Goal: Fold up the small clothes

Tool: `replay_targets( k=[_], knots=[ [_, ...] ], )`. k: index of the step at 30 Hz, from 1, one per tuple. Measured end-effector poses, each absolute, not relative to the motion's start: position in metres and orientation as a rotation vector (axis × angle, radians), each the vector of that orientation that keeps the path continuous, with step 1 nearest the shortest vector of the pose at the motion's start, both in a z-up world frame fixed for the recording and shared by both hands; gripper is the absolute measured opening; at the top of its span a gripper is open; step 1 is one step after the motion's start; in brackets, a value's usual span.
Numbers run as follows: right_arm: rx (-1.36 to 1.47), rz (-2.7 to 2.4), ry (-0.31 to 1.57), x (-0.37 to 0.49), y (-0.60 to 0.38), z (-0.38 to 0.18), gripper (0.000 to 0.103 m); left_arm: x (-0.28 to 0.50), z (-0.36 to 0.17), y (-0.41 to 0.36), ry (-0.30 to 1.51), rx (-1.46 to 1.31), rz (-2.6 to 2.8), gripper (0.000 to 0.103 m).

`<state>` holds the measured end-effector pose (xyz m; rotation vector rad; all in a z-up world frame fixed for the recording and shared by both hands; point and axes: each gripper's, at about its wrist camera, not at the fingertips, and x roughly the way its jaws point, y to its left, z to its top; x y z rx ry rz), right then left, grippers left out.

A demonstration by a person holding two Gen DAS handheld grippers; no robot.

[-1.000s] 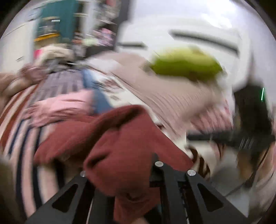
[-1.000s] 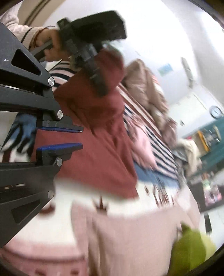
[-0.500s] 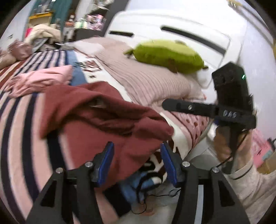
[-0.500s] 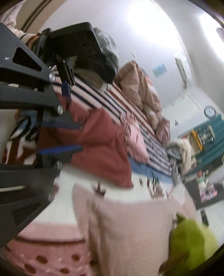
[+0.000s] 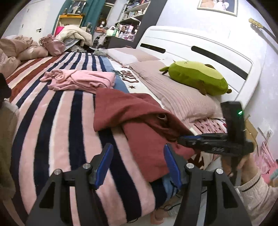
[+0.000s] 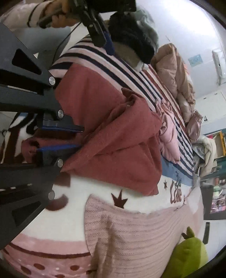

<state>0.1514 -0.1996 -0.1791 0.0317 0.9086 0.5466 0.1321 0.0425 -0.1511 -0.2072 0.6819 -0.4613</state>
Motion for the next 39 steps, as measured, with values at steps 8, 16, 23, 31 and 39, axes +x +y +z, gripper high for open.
replay_targets(
  k=[8, 16, 23, 31, 39],
  knots=[
    [-0.143, 0.627, 0.754, 0.172, -0.138, -0.115, 0.068, 0.138, -0.149, 0.069, 0.657, -0.234, -0.407, 0.058],
    [-0.481, 0.507, 0.86, 0.23, -0.08, -0.167, 0.037, 0.142, -0.155, 0.074, 0.67, -0.24, -0.41, 0.059],
    [-0.232, 0.226, 0.856, 0.28, -0.176, -0.156, 0.028, 0.153, -0.163, 0.058, 0.707, -0.249, -0.468, 0.06],
    [-0.102, 0.24, 0.867, 0.248, -0.238, -0.153, 0.031, 0.16, -0.174, 0.033, 0.747, -0.268, -0.537, 0.062],
    [-0.017, 0.497, 0.99, 0.187, -0.227, -0.182, 0.032, 0.171, -0.196, 0.012, 0.82, -0.31, -0.588, 0.062]
  ],
)
